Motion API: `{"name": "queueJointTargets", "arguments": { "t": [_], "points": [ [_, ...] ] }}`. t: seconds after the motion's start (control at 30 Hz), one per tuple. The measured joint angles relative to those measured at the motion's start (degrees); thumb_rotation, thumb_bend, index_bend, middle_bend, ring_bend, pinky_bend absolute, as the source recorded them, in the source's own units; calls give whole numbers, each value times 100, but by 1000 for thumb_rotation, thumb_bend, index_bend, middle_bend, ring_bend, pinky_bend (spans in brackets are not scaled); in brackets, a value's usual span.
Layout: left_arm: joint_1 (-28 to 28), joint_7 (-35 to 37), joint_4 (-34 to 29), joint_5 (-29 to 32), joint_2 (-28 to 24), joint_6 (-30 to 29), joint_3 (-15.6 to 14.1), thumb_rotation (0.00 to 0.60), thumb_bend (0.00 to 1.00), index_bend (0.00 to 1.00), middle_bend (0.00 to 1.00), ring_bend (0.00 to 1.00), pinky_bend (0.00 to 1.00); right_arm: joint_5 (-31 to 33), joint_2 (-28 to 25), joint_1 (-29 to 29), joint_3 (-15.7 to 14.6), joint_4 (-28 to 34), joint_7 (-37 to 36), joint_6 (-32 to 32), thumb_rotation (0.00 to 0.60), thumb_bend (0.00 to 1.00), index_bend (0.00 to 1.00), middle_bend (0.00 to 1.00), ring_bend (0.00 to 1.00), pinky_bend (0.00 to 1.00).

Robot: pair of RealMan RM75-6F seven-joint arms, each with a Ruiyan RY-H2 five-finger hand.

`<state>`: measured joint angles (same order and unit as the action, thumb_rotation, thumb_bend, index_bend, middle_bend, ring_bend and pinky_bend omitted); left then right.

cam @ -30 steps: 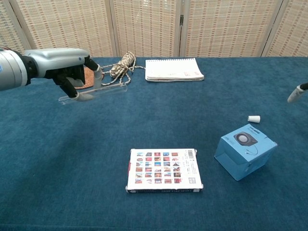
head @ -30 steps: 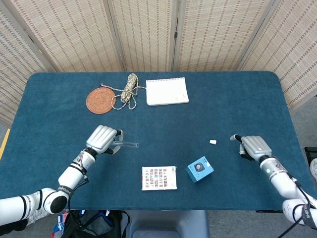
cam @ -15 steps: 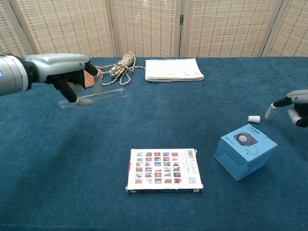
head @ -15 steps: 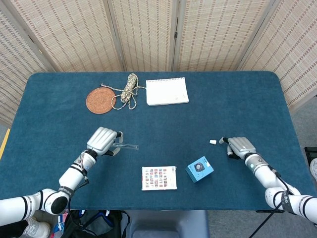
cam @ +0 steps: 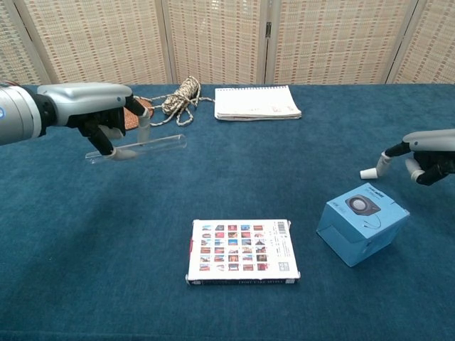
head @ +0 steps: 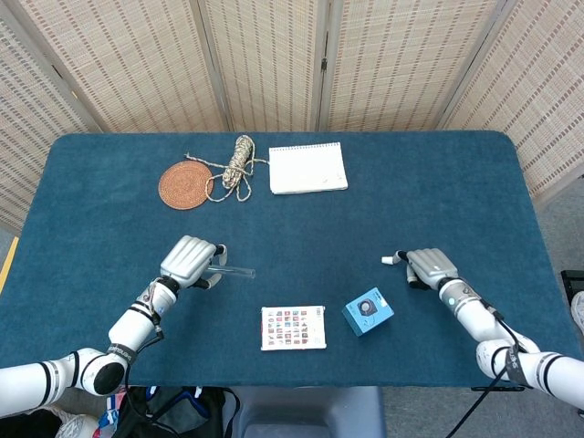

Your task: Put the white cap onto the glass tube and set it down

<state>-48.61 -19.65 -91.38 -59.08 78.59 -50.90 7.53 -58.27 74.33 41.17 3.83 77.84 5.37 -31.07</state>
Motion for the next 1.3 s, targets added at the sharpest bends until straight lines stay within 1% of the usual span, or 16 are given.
{"name": "queueJointTargets", "arguments": {
  "t": [0.23,0.7,0.9,0.93,0.97,1.0,1.03,1.1,1.23,1.3],
  "points": [
    [2,-7,12,-17,10,24,-23,600,370,558,1000,952,1000,45,-22,87,22,114,73,-121,600,1000,225,1000,1000,1000],
    [-16,-9,33,-38,31,47,-17,600,370,558,1000,953,1000,95,-79,139,-52,274,145,-257,600,1000,225,1000,1000,1000],
    [-6,-7,10,-55,17,25,-15,600,370,558,1000,952,1000,26,-232,62,-59,525,192,-554,600,998,225,993,1000,1000],
    [-1,-2,7,-56,9,18,-13,600,370,558,1000,953,1000,13,-272,39,-56,587,202,-632,600,965,225,973,989,999],
    [3,4,4,-57,1,15,-12,600,370,558,1000,953,1000,-2,-315,11,-52,650,210,-721,600,908,225,941,960,988],
    [6,7,2,-57,-7,14,-11,600,370,558,1000,953,1000,-25,-377,-34,-43,741,219,-857,600,806,225,885,904,959],
    [10,8,1,-58,-16,12,-11,600,370,558,1000,953,1000,-45,-429,-74,-35,815,225,-971,600,668,225,809,810,900],
    [14,12,-5,-57,-22,13,-13,600,370,557,1000,953,1000,-104,-558,-180,-13,1001,237,-1266,600,511,225,680,655,770],
    [15,2,-29,-52,-20,18,-20,600,370,557,1000,953,1000,-271,-783,-414,27,1351,258,-1837,600,389,225,458,409,511],
    [13,-7,-41,-48,-17,22,-22,600,370,557,1000,953,1000,-396,-892,-551,41,1541,264,-2099,600,261,225,289,232,315]
  ]
}}
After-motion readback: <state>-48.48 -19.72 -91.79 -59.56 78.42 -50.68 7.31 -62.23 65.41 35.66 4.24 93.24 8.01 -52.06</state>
